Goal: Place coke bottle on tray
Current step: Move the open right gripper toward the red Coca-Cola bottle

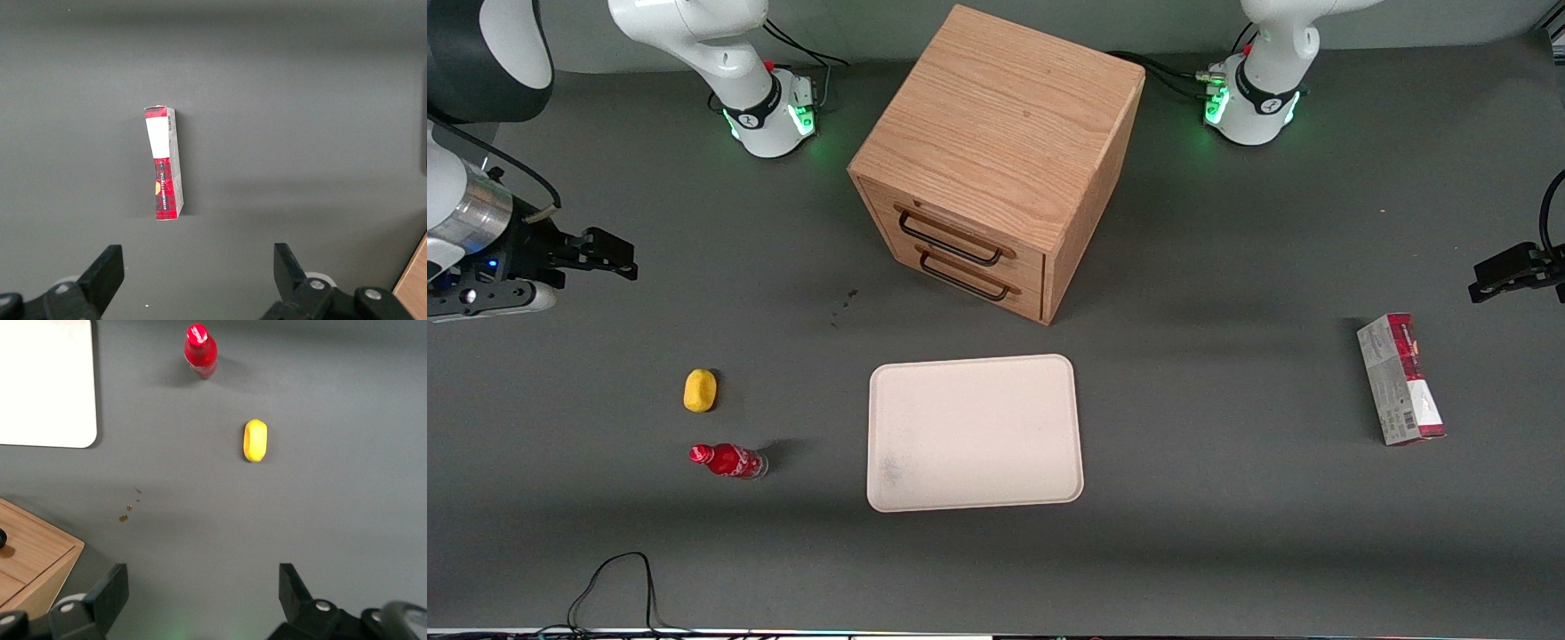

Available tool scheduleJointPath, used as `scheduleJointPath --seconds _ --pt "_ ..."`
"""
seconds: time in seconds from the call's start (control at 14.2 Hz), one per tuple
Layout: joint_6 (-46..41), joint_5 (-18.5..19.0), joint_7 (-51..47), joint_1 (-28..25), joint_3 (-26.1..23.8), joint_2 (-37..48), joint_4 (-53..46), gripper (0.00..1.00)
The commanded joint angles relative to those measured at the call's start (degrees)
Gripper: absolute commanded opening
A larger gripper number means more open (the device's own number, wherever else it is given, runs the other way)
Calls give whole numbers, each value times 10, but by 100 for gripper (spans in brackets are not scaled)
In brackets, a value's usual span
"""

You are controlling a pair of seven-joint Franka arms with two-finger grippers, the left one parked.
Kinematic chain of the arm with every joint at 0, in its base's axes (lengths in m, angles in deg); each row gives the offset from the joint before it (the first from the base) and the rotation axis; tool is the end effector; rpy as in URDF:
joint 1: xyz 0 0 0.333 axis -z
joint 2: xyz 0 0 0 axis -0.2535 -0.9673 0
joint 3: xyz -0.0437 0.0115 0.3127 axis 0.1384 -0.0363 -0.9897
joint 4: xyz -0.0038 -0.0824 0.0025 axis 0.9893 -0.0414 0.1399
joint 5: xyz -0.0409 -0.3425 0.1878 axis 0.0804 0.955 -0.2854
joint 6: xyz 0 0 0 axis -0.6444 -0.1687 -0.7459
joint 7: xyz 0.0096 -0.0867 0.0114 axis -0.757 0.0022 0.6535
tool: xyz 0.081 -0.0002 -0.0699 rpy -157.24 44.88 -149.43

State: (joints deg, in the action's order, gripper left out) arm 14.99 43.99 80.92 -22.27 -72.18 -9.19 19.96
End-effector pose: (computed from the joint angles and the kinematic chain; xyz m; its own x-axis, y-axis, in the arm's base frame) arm 0.5560 0.0169 0.5756 0.9931 0.0743 -0.0902 0.0764 -0.9969 0.0203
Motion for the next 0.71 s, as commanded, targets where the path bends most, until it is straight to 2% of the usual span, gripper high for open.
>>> scheduleJointPath --seconds 0.0,0.14,0.64 --pt "-29 -9 -7 -12 13 1 -22 100" --pt "-39 -20 -1 -10 15 0 -28 100" --pt "-40 -21 -6 -10 15 -5 -45 100"
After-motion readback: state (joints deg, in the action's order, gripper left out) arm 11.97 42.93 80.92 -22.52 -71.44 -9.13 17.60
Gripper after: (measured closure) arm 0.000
